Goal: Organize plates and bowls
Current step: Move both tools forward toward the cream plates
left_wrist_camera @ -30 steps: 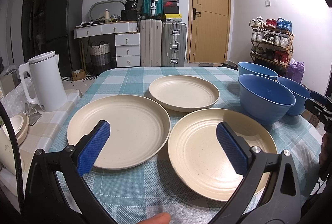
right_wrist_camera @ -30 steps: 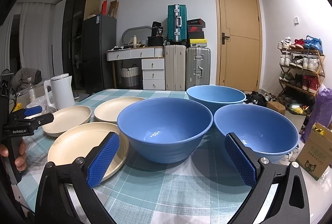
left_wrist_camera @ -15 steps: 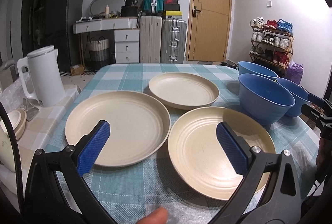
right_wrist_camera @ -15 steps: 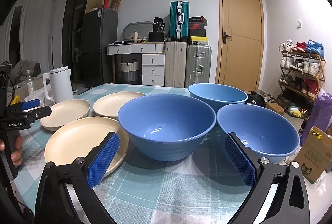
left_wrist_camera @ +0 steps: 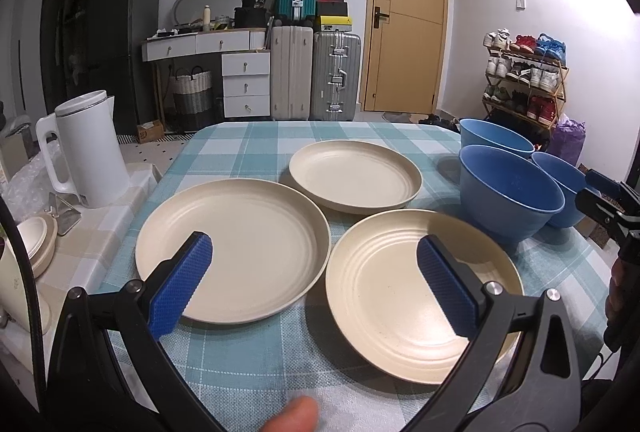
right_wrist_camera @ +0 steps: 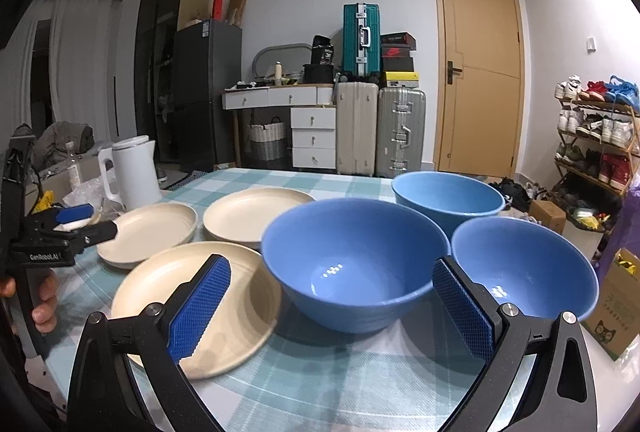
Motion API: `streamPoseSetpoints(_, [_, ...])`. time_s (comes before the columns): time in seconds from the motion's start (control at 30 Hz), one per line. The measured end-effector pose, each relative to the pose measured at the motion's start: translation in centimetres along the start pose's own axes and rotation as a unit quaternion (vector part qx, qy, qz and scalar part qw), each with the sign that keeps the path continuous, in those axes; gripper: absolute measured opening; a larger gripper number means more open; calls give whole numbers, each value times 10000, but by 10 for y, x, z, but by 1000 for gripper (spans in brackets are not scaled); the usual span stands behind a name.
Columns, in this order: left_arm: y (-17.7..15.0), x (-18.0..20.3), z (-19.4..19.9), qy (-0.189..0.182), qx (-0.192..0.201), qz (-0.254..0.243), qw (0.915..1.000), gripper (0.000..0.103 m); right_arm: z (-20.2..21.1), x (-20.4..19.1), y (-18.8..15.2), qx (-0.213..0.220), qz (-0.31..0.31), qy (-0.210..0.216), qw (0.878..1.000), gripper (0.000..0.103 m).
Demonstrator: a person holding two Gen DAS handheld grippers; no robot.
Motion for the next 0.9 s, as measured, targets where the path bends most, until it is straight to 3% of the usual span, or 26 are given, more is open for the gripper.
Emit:
streamPoseSetpoints(0.47, [15, -20, 15, 251, -177, 309, 9991, 102, -2, -29, 29, -1, 100, 280, 9996, 103])
streamPoseSetpoints(0.9, [13, -62, 11, 506, -353, 611, 9962, 102, -29, -66, 47, -282, 312, 613, 9972, 103])
Point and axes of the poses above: each gripper's, at about its wrist camera, not at the fingertips, and z roughly against the way its jaws point, x to its right, y to its top, the point moved 8 cm from there along -z, roughly the way its jaws point, and after that the axes turned 2 degrees about x, right-handed, at the moved point
